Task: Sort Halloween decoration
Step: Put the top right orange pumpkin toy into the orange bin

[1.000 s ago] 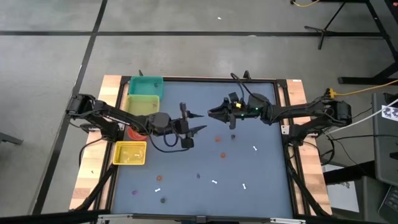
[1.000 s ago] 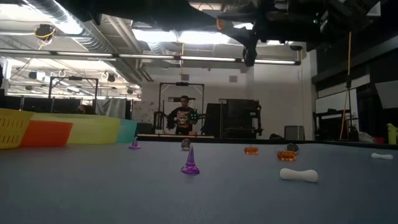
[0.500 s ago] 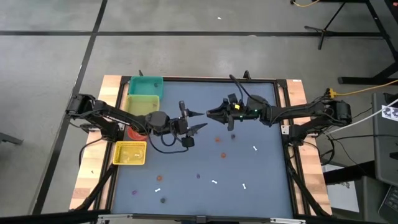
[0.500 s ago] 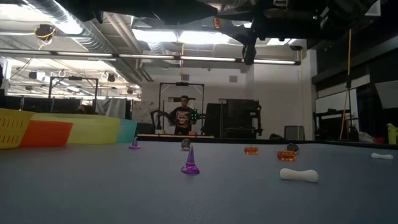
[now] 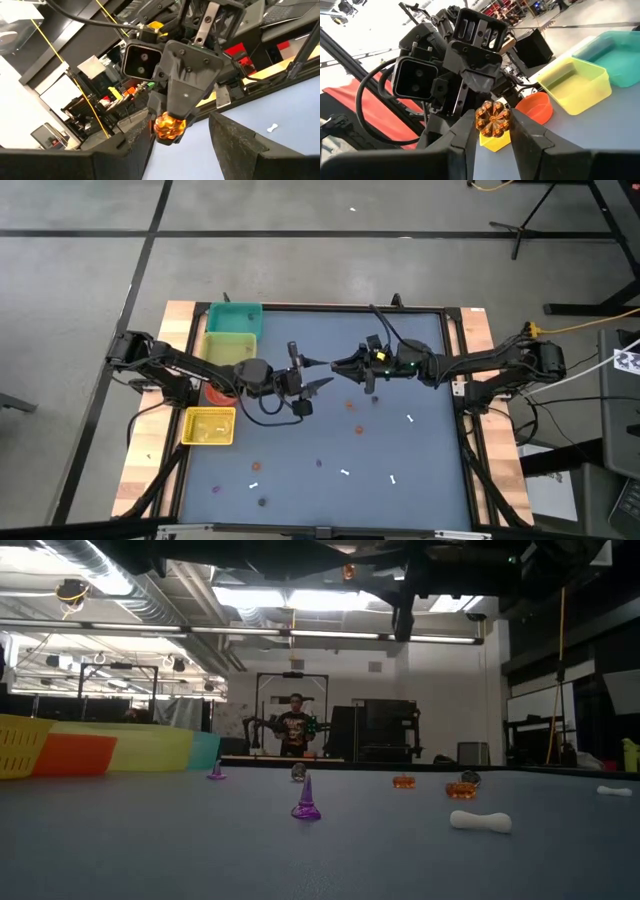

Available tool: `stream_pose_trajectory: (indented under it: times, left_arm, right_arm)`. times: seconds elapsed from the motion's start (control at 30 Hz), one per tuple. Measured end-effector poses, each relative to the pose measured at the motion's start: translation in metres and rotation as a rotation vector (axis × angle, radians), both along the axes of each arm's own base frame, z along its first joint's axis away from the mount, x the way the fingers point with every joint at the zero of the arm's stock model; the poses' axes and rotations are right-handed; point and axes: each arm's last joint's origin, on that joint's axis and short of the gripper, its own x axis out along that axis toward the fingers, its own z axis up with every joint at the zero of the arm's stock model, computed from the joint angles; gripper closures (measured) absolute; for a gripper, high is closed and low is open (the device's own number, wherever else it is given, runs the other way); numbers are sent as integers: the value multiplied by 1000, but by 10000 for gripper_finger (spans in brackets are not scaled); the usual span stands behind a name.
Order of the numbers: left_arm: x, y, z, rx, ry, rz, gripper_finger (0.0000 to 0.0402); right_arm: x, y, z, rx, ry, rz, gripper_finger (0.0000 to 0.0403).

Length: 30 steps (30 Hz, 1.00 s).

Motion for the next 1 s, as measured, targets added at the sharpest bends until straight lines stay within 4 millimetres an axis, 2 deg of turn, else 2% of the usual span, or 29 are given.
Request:
stream_pose_trajectory:
  times: [0.47,0.7,1.0]
  left_arm:
    - [0,0,0,0,1,0,218]
    - [0,0,0,0,1,0,218]
    - [0,-1,0,1,1,-19,218]
  right_arm:
    - [0,3,0,36,0,-63,306]
    - [1,15,0,32,0,-57,306]
    - [3,14,-2,32,-2,-84,306]
